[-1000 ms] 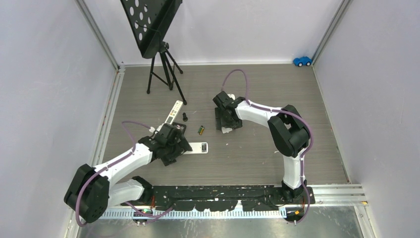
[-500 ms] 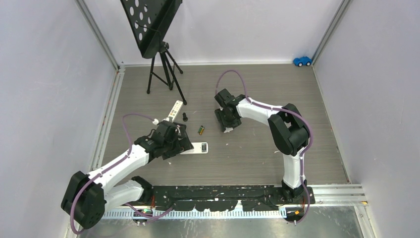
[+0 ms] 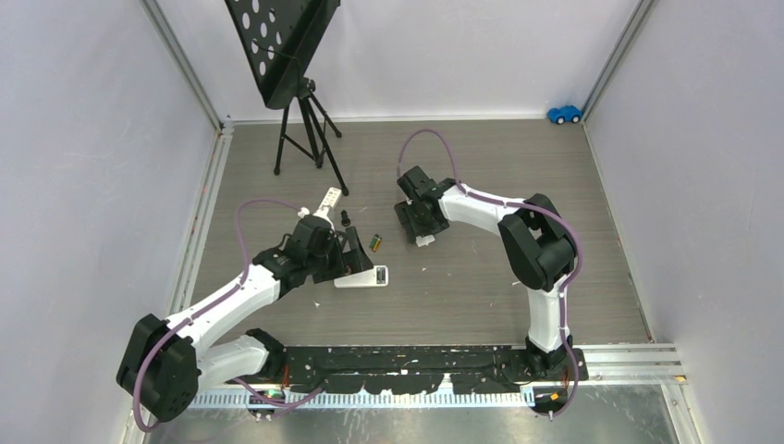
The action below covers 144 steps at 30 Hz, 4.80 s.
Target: Load the batteries into the remote control
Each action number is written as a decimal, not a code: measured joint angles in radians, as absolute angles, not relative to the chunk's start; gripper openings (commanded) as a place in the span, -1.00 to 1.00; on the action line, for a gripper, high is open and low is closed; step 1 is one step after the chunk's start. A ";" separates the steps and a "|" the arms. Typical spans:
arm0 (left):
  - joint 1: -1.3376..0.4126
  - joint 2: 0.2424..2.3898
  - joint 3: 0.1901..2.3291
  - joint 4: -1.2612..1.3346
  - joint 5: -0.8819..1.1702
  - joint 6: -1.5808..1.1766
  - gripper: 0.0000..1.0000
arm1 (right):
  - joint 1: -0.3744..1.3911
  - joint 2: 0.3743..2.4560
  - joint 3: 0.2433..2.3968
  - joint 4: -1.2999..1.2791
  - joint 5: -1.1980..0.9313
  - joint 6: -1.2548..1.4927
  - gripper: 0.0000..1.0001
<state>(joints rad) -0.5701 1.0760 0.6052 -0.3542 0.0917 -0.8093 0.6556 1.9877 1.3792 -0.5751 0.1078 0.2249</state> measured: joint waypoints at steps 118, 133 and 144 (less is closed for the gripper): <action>-0.425 1.327 0.723 0.326 0.941 -0.958 -1.00 | 0.605 1.250 0.820 0.110 -0.488 0.842 0.29; -0.426 1.204 0.722 0.270 1.104 -0.937 -1.00 | 0.605 1.236 0.784 0.247 -0.730 0.830 -0.44; -0.427 1.204 0.723 0.267 1.142 -0.939 -0.82 | 0.606 1.235 0.766 0.313 -0.828 0.870 -0.98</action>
<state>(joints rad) -0.4271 1.2037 0.7231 0.2672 1.1423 -0.9390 0.6060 1.2350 0.7658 0.3130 -0.8276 0.8696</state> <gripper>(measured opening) 0.034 0.145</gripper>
